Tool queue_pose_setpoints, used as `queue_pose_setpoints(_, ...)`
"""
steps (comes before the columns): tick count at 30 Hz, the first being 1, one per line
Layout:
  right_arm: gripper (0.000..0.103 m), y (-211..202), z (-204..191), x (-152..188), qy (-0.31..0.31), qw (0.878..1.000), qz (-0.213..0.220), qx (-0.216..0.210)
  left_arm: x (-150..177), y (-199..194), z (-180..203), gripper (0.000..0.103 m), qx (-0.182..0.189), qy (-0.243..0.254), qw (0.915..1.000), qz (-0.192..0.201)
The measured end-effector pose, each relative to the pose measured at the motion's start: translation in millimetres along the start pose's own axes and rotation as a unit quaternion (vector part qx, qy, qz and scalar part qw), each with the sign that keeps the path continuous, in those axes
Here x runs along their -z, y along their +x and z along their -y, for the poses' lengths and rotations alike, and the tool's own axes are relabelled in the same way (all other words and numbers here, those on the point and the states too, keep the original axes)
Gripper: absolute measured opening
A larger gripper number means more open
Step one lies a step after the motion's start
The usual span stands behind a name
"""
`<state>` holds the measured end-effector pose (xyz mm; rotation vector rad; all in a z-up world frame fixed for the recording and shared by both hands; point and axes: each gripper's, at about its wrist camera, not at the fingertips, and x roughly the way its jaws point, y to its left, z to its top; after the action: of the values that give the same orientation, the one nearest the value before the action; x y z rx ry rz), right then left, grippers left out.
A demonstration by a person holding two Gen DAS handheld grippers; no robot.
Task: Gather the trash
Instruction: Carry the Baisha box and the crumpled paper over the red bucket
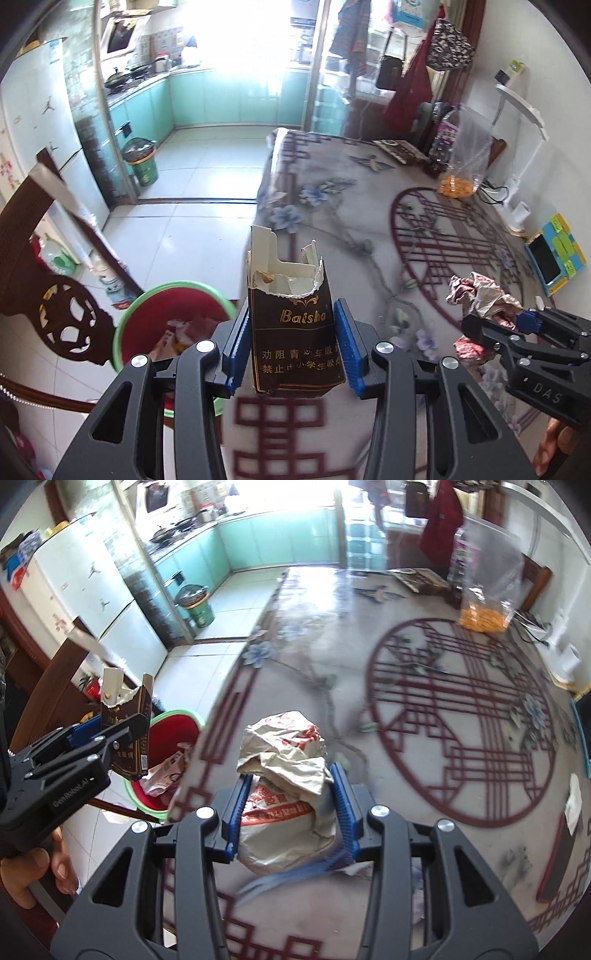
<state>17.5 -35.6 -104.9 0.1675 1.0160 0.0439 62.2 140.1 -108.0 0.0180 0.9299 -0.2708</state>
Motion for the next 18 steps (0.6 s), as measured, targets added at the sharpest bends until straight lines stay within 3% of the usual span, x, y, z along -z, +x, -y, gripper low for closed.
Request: queue_pose_setpoints(18,0.040,52,-110,-31,-0.087,0.993,-0.033,-0.071,19,15,-130,0.040,-0.087,-0.098,0.9909,-0.031)
